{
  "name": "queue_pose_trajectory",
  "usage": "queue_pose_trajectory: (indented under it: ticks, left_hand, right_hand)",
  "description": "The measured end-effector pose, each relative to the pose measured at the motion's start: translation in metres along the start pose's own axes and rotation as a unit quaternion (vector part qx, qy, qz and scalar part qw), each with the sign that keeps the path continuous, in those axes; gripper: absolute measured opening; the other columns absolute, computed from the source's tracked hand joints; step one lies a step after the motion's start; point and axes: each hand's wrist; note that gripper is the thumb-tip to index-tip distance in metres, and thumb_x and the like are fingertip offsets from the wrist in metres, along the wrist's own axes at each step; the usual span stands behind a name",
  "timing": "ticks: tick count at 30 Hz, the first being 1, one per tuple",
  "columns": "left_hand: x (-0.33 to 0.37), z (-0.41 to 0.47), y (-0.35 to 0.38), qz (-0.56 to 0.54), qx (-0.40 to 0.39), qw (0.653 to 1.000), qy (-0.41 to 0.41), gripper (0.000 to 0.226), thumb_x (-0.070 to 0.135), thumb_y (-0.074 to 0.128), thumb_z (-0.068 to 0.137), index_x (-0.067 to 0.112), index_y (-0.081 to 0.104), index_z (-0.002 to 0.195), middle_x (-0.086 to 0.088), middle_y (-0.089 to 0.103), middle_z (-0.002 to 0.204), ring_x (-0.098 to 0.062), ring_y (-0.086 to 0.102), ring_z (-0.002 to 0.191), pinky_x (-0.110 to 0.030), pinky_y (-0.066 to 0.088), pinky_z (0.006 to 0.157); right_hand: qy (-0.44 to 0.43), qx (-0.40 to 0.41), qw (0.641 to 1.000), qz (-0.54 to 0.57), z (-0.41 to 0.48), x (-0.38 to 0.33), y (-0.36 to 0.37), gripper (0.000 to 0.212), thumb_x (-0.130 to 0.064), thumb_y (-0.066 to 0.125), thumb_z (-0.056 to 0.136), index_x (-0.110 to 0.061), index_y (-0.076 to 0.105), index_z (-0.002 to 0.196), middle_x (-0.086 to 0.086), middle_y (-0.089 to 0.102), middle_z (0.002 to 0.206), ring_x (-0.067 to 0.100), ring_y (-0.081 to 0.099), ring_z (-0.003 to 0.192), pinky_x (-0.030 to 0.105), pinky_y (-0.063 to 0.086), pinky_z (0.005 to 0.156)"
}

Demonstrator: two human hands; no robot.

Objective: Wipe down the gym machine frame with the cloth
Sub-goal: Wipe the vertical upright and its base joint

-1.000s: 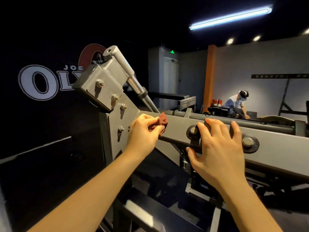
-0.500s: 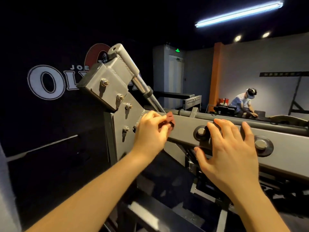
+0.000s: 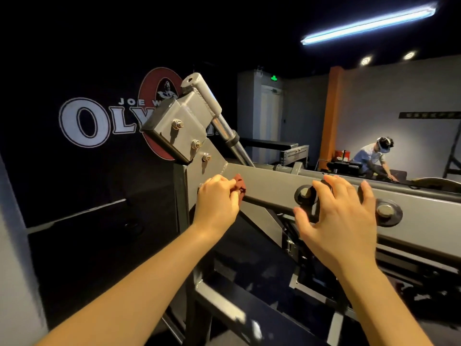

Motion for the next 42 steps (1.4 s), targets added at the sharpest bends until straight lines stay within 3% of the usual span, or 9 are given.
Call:
queue_pose_trajectory:
  ticks: [3,6,13,20,25,29,34,37,42]
  left_hand:
    - [0.004,-0.021,-0.01,-0.074,-0.033,0.997,-0.021,0.031,0.022,0.073,0.094,0.013,0.073,0.124,0.001,0.072,0.109,-0.01,0.067,0.098,-0.03,0.06,0.091]
    - [0.004,-0.037,-0.026,-0.124,-0.014,0.992,-0.013,0.028,0.025,0.074,0.093,0.016,0.075,0.119,0.008,0.073,0.106,-0.004,0.068,0.097,-0.03,0.061,0.085]
    - [-0.004,-0.051,-0.071,-0.153,-0.004,0.987,0.053,0.031,0.03,0.078,0.088,0.019,0.075,0.117,0.009,0.073,0.109,-0.001,0.067,0.102,-0.02,0.057,0.089]
    - [-0.035,-0.047,-0.101,-0.18,-0.037,0.979,0.093,0.04,0.022,0.075,0.092,0.024,0.069,0.131,0.015,0.067,0.127,0.001,0.057,0.124,-0.018,0.047,0.104]
    - [-0.064,-0.024,-0.128,-0.208,-0.06,0.972,0.095,0.033,0.018,0.069,0.095,0.023,0.07,0.128,0.015,0.067,0.126,0.003,0.057,0.123,-0.022,0.048,0.106]
    - [-0.079,-0.005,-0.15,-0.139,0.062,0.982,0.11,0.027,0.023,0.067,0.093,0.021,0.072,0.12,0.011,0.07,0.114,-0.002,0.063,0.111,-0.023,0.054,0.095]
    - [-0.087,0.026,-0.159,-0.023,0.138,0.988,0.071,0.051,0.028,0.075,0.091,0.016,0.059,0.138,0.001,0.059,0.123,-0.008,0.051,0.116,-0.012,0.04,0.092]
    - [-0.083,0.036,-0.153,-0.006,0.091,0.995,0.041,0.067,0.039,0.075,0.09,0.016,0.05,0.148,0.001,0.056,0.134,-0.01,0.044,0.126,-0.013,0.03,0.097]
    - [-0.084,0.043,-0.15,0.004,0.118,0.992,0.041,0.055,0.037,0.074,0.091,0.013,0.06,0.139,-0.002,0.063,0.131,-0.017,0.05,0.127,-0.017,0.03,0.099]
  right_hand:
    - [-0.001,0.031,0.987,0.155,-0.012,-0.028,0.001,0.042,-0.044,0.055,0.093,-0.016,0.068,0.122,0.005,0.063,0.133,0.023,0.056,0.126,0.054,0.035,0.117]
    - [0.023,-0.06,0.935,0.348,-0.028,-0.065,0.006,0.023,-0.036,0.058,0.098,-0.025,0.071,0.114,-0.014,0.064,0.115,-0.001,0.063,0.096,0.03,0.059,0.086]
    - [0.216,-0.163,0.696,0.665,-0.025,-0.117,0.007,0.023,-0.023,0.055,0.104,-0.012,0.074,0.109,0.003,0.078,0.096,0.018,0.075,0.092,0.032,0.062,0.074]
    - [0.247,-0.1,0.652,0.71,-0.009,-0.159,0.006,0.023,-0.029,0.07,0.094,-0.012,0.077,0.108,0.002,0.079,0.097,0.018,0.076,0.094,0.033,0.062,0.08]
    - [0.206,-0.06,0.701,0.681,0.009,-0.181,0.012,0.014,-0.011,0.071,0.093,-0.018,0.076,0.105,0.0,0.079,0.096,0.017,0.075,0.096,0.037,0.06,0.086]
    - [0.175,0.023,0.77,0.613,0.052,-0.18,0.017,0.024,-0.014,0.074,0.091,-0.014,0.068,0.114,0.001,0.073,0.104,0.014,0.072,0.099,0.038,0.064,0.08]
    - [0.161,0.095,0.846,0.499,0.113,-0.184,0.033,0.028,-0.03,0.073,0.094,-0.015,0.065,0.116,-0.013,0.064,0.095,0.001,0.066,0.085,0.018,0.06,0.079]
    - [0.134,0.09,0.857,0.489,0.107,-0.195,0.048,0.032,-0.031,0.074,0.093,-0.015,0.069,0.12,-0.005,0.07,0.106,0.008,0.067,0.098,0.022,0.059,0.088]
    - [0.099,0.066,0.855,0.504,0.105,-0.182,0.039,0.024,-0.027,0.075,0.092,-0.016,0.072,0.114,-0.011,0.067,0.096,0.004,0.065,0.092,0.015,0.057,0.082]
Point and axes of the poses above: each hand's wrist, its own z-axis towards the middle knuckle, its own y-axis out of the palm, x = y × z
